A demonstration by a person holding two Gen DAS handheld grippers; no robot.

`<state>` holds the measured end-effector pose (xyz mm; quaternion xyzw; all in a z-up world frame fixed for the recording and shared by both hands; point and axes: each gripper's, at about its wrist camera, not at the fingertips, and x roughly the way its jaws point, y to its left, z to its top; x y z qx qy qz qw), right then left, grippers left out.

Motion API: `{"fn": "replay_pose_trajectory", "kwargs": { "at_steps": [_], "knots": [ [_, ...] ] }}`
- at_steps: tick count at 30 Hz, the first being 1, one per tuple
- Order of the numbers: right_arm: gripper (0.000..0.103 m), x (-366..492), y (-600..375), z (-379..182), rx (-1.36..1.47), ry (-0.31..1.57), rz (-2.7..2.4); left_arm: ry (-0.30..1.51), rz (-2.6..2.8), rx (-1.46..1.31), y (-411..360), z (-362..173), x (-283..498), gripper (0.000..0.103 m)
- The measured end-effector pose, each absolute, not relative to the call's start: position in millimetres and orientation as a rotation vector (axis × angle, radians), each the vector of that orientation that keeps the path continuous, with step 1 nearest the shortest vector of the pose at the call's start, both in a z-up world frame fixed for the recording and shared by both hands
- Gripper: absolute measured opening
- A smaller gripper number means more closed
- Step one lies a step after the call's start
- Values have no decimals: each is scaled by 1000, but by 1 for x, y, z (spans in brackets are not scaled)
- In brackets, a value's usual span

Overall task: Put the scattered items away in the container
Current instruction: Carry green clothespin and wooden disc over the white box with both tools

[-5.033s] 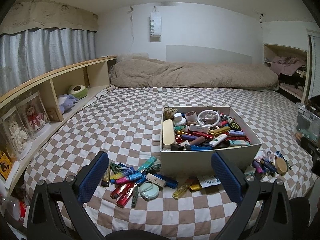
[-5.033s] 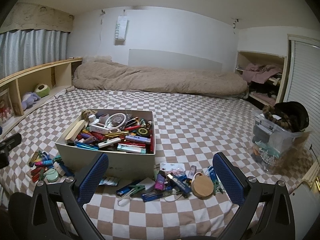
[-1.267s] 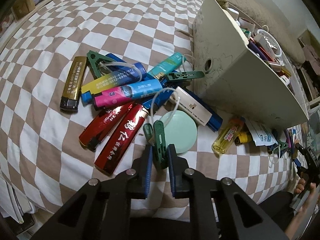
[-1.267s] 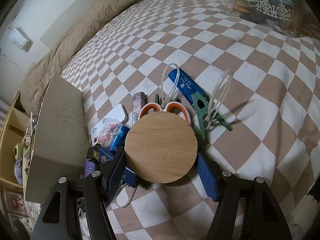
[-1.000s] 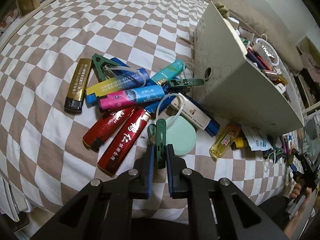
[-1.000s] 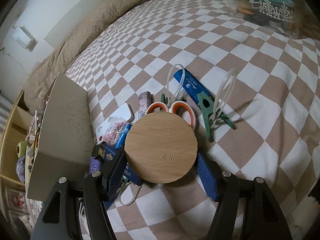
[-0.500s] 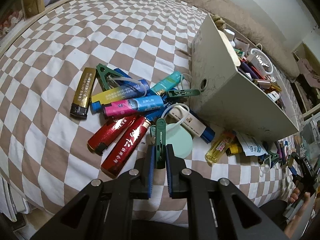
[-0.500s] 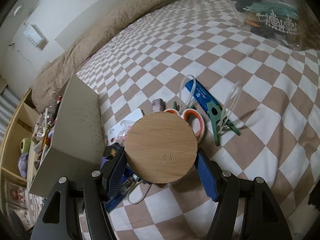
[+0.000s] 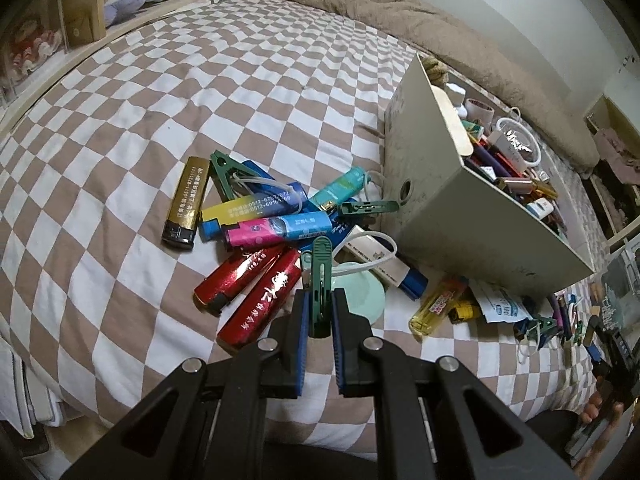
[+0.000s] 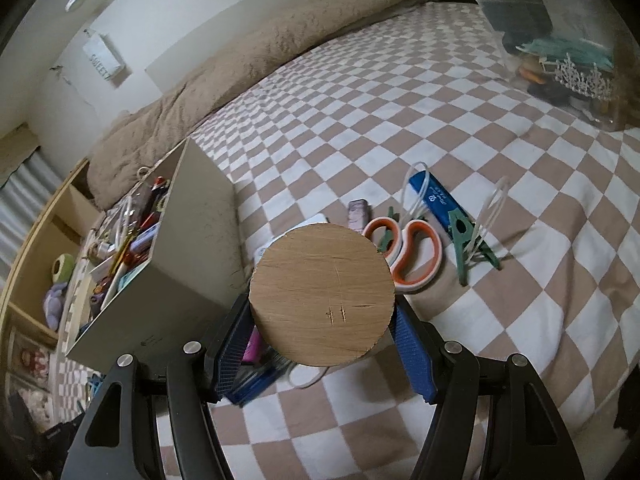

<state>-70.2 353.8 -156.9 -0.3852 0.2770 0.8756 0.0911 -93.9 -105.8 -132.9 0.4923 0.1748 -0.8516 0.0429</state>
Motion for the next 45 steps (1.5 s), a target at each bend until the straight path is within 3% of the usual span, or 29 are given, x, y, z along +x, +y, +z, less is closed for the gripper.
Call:
{"fn": "replay_pose_trajectory", "kwargs": {
  "at_steps": [18,30,45],
  "knots": [
    [69,-64,282,-138,-1256,650,2781,547,-2768,1364,-77,-91,-87,11],
    [69,-82,249,-86,-1175,553,2956,520,-2956,1224,-36,-34,-102,11],
    [69,-131,255,-36,-1037,517,3060,486,-3068,1140,-6,0,-157,11]
  ]
}}
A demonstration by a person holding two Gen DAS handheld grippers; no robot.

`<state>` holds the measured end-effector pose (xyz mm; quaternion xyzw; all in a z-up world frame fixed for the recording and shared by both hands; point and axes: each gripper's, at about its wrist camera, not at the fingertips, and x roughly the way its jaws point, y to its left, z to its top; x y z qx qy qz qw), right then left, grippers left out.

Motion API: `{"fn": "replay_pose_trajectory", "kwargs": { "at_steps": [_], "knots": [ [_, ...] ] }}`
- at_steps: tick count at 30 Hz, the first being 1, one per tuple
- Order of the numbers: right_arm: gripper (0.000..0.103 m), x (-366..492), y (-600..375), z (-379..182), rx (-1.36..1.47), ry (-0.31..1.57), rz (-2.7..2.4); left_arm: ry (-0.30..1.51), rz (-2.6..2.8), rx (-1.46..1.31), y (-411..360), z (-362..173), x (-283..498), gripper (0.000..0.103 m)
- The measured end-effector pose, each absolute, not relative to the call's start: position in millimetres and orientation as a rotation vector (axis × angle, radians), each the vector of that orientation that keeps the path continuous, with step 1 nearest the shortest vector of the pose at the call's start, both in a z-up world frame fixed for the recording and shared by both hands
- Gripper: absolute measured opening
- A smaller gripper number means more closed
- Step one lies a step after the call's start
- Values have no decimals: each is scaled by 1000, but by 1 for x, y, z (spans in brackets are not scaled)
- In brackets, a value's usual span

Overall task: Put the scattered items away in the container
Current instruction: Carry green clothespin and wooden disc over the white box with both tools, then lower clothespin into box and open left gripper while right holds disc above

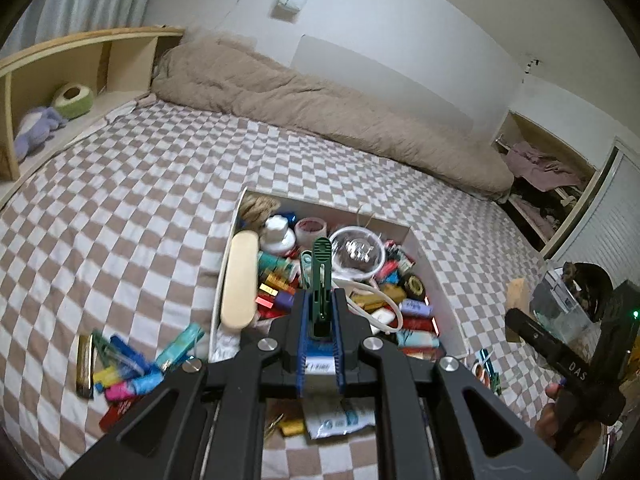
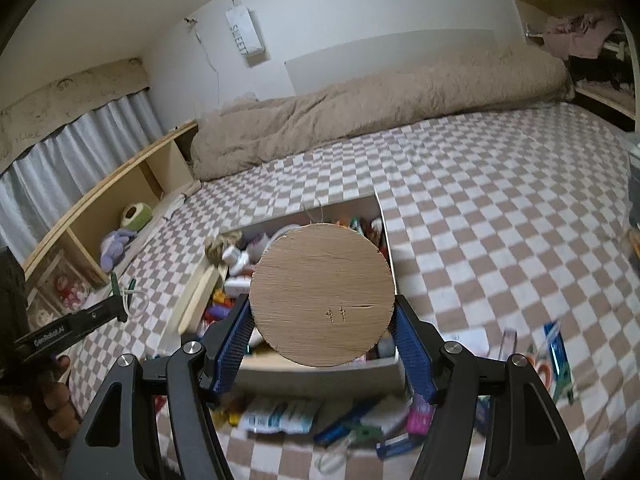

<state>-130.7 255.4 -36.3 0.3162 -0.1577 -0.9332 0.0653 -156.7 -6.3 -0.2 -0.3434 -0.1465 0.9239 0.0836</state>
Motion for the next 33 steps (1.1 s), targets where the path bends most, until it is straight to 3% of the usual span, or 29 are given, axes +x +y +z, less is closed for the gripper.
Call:
{"fn": "replay_pose_trajectory", "kwargs": {
  "at_steps": [18,33],
  "knots": [
    [69,-197,251,-50,1054,-515,-2788,-451,2736,-1032,13,12,-231,11],
    [69,-207,230,-105,1307,-345,-2696,-320,2745,-1211,15,-44,-269,11]
  ]
}}
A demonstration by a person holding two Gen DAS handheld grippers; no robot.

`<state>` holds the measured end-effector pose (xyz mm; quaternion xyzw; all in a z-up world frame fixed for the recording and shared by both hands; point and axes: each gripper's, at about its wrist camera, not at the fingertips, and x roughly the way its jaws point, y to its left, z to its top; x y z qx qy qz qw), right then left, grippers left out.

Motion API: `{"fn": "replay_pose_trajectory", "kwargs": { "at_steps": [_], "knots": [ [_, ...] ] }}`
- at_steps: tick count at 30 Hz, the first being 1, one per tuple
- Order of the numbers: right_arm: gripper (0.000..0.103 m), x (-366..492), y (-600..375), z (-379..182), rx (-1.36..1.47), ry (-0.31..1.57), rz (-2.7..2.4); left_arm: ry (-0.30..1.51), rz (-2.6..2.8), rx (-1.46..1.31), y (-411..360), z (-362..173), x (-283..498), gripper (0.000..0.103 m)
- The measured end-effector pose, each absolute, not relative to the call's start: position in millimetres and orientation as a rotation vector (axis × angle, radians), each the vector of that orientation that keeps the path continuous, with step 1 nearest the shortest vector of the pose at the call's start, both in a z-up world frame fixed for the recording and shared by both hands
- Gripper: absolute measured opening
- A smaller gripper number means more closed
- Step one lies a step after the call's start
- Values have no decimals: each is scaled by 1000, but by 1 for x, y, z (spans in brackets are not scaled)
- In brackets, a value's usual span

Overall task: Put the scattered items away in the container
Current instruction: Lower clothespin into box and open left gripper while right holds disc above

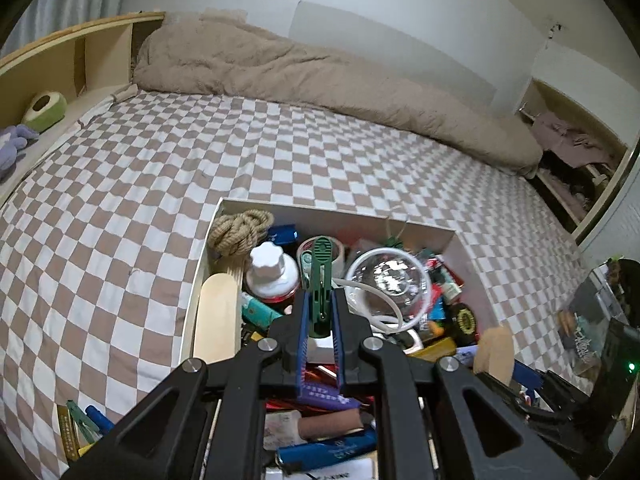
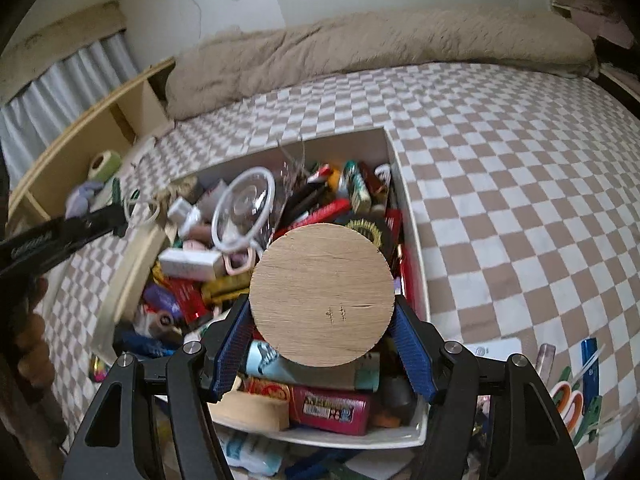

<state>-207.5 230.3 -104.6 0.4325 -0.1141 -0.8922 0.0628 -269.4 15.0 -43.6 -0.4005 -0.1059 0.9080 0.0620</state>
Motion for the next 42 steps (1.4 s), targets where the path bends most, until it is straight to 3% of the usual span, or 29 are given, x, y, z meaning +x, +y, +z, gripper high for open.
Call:
{"fn": "replay_pose_trajectory", "kwargs": {
  "at_steps": [15,28,33,36,42],
  "knots": [
    [69,-199,223,-113,1332,-253,-2680,-315,2753,-1297,6,-69,-286,11],
    [69,-193,222,-112,1309,-240,-2676,-94,2822,-1408,25,-86,-292,11],
    [69,-192,224,-112,1298,-255,-2673,-108,2812,-1419,23,-89,-295,12],
    [69,-191,224,-111,1291,-265,-2670,-155,2801,-1416,19,-89,-296,24],
    [69,-190,225,-111,1279,-287,-2666,-182,2793,-1413,17,-86,-293,26]
  ]
}}
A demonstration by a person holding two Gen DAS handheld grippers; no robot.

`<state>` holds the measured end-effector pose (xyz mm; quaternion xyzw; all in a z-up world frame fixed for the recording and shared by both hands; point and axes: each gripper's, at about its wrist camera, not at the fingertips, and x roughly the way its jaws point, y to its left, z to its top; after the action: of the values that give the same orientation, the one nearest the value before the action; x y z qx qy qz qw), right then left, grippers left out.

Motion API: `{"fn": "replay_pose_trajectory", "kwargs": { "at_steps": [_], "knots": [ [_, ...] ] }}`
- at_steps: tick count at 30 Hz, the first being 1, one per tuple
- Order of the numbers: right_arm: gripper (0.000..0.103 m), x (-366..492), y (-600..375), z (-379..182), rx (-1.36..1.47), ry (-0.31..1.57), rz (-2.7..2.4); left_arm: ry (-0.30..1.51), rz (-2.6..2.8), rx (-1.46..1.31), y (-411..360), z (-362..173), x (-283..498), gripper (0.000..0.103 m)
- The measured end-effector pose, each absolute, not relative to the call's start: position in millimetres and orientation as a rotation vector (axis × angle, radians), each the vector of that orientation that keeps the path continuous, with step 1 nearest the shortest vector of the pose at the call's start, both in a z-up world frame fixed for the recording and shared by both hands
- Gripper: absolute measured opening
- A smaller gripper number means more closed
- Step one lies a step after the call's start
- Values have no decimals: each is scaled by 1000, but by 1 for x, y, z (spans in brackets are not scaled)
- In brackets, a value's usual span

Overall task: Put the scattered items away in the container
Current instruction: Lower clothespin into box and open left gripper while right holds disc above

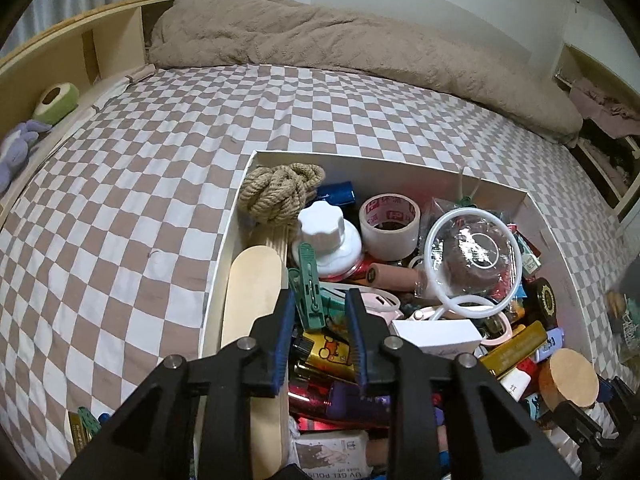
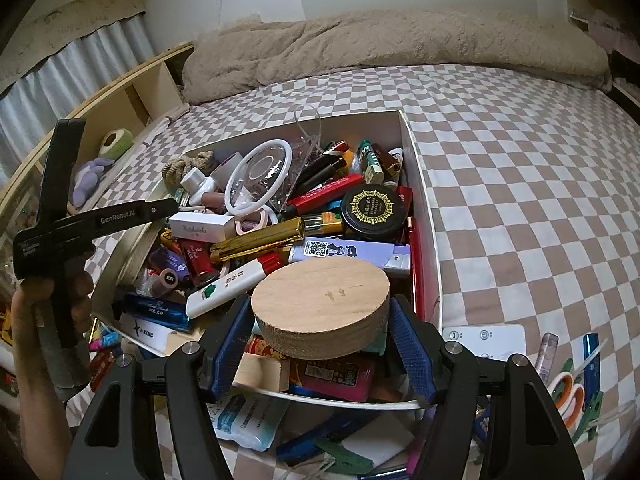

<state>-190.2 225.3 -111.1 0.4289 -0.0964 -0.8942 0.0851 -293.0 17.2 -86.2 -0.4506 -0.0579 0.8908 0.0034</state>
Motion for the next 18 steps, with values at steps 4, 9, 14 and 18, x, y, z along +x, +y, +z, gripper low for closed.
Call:
{"fn": "replay_pose_trajectory", "kwargs": {
  "at_steps": [4,9,14,18],
  "knots": [
    [69,-189,228,-110,1262,-322,-2663,-279,2716,-1416,14,-85,-291,26],
    [69,-190,231,-110,1252,-360,-2654,-382,2626,-1415,13,-81,-290,27],
    [69,-189,230,-110,1255,-358,-2654,-351,2640,-1432,16,-80,-291,27],
    [69,-190,229,-111,1261,-353,-2653,-313,2692,-1457,19,-88,-297,47]
  ]
}}
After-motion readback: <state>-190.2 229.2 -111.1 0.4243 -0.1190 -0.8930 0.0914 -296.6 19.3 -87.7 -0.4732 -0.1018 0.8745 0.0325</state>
